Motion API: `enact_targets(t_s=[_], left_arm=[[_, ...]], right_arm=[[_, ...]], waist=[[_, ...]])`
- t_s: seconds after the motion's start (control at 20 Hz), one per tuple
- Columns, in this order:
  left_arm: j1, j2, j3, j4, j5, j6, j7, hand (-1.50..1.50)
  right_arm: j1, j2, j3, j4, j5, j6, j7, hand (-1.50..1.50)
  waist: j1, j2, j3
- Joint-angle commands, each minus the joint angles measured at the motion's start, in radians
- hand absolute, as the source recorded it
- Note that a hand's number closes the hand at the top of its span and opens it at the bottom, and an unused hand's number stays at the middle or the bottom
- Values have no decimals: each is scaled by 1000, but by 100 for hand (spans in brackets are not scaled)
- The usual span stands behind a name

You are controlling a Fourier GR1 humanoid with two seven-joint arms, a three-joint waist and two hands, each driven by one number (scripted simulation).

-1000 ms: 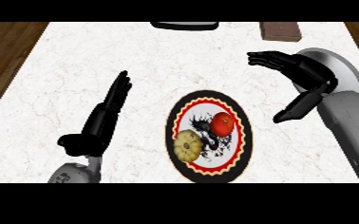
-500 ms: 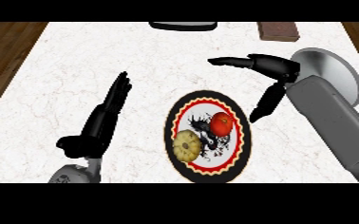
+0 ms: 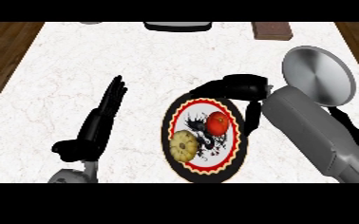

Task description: Pick the tomato from the plate and place it in the pan

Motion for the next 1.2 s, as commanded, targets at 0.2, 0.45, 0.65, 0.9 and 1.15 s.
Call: enact_targets(t_s=[0.2,0.45,0.65,0.9,1.15], left_arm=[[-8,-35,1,10,-49,10,16,0],[29,-19,35,-28,-23,-31,29,0],[83,-54,-3,-71,-57,-13,11,0],[1,-52,42,-5,-74,-17,29,0],[28,-51,60,-20,-63,-37,22,0]], right_arm=[[25,54,14,129,154,-13,-134,-150],[17,133,-28,144,190,-7,-80,-150],[40,135,-63,182,213,-24,-113,-150],[-45,213,-96,308,233,-10,-125,-150],[-5,277,-67,308,295,-46,-67,-150]], waist=[[-17,-4,0],[-19,-6,0],[-19,-6,0],[-16,-4,0],[-17,-5,-1]])
